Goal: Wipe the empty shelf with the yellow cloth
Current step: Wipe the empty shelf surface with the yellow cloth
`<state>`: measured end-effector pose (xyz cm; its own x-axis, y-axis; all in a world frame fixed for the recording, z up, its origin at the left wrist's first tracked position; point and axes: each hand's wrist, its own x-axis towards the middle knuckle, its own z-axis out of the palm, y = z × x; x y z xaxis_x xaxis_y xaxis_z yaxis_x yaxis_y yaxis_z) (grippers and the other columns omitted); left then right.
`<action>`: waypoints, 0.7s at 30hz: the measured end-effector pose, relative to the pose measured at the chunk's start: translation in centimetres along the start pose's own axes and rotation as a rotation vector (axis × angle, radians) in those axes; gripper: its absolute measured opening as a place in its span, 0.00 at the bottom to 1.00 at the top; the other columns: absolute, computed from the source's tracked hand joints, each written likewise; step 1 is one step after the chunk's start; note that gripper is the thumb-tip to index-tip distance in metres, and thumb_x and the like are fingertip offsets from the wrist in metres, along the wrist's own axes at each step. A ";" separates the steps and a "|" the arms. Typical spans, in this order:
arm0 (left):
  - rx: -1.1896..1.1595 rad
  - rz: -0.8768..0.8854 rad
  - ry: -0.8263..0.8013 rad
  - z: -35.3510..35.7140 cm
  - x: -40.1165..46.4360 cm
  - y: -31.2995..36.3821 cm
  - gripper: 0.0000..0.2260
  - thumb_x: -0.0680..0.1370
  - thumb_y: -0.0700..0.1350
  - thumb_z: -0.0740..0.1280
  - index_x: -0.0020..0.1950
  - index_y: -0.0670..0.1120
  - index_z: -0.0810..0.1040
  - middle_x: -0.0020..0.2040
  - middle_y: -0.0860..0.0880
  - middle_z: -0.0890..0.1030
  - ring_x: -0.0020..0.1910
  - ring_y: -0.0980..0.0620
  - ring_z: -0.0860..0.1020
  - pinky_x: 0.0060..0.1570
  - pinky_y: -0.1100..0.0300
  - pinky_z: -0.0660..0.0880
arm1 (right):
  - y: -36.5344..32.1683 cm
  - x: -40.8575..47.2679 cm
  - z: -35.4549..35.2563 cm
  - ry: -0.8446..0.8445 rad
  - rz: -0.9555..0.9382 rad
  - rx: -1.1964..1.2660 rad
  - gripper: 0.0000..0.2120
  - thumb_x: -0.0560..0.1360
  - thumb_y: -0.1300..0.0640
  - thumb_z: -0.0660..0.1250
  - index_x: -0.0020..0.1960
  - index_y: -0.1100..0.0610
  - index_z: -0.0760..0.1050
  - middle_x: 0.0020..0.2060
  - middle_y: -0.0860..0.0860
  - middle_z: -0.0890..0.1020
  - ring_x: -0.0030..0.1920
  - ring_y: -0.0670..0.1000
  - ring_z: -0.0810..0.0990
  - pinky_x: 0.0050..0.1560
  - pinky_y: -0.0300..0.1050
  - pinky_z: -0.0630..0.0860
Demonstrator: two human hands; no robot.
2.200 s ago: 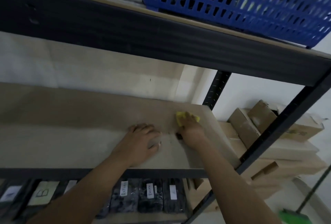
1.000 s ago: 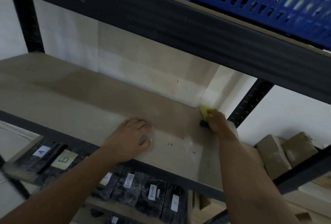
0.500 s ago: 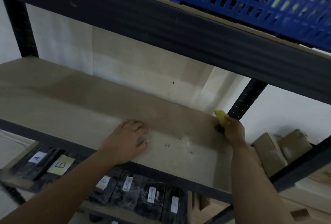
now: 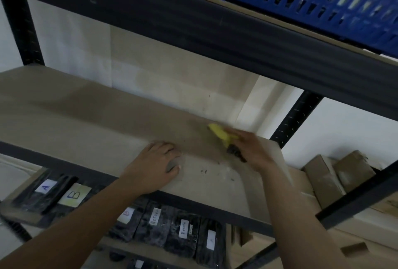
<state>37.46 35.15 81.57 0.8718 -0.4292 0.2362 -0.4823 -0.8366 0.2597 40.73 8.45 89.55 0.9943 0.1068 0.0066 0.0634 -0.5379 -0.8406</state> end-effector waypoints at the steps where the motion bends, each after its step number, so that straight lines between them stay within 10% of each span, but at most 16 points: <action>1: 0.003 -0.001 -0.002 0.0 0.0 0.0 0.21 0.78 0.57 0.53 0.70 0.53 0.66 0.71 0.52 0.67 0.71 0.52 0.60 0.72 0.53 0.55 | 0.2 -0.4 -1.6 0.105 0.051 -0.022 0.10 0.70 0.46 0.65 0.50 0.39 0.80 0.31 0.45 0.83 0.27 0.41 0.76 0.26 0.32 0.69; 4: 0.010 -0.001 -0.009 0.0 0.0 0.0 0.22 0.79 0.58 0.53 0.70 0.52 0.65 0.71 0.51 0.67 0.71 0.51 0.60 0.72 0.53 0.54 | 2.5 -1.0 -5.5 0.380 0.192 -0.316 0.12 0.72 0.46 0.64 0.52 0.49 0.79 0.39 0.51 0.81 0.38 0.51 0.77 0.39 0.39 0.71; 9: -0.008 0.007 -0.011 -0.1 -0.1 0.0 0.22 0.79 0.57 0.53 0.71 0.52 0.65 0.71 0.51 0.66 0.71 0.51 0.60 0.72 0.54 0.54 | 4.6 -0.8 -4.1 0.151 0.206 -1.079 0.23 0.74 0.60 0.62 0.68 0.56 0.65 0.63 0.59 0.75 0.61 0.59 0.75 0.60 0.50 0.72; 15: -0.022 0.017 -0.014 -0.3 -0.1 0.2 0.21 0.79 0.56 0.53 0.71 0.52 0.64 0.71 0.50 0.66 0.71 0.51 0.60 0.72 0.54 0.53 | 1.4 -4.4 2.8 -0.006 0.109 -0.653 0.24 0.79 0.57 0.60 0.73 0.53 0.61 0.74 0.53 0.62 0.71 0.56 0.64 0.68 0.43 0.60; 21: 0.017 0.061 -0.028 -0.6 -0.2 0.0 0.21 0.79 0.56 0.52 0.71 0.51 0.63 0.71 0.51 0.66 0.70 0.50 0.61 0.71 0.54 0.55 | 0.5 -9.0 1.3 0.251 0.216 -0.174 0.21 0.79 0.60 0.58 0.71 0.53 0.65 0.58 0.54 0.78 0.54 0.57 0.79 0.57 0.49 0.73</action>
<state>37.26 35.46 82.10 0.8431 -0.4883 0.2250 -0.5330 -0.8143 0.2299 31.69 8.27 88.35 0.9752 -0.2211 -0.0100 -0.1577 -0.6623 -0.7325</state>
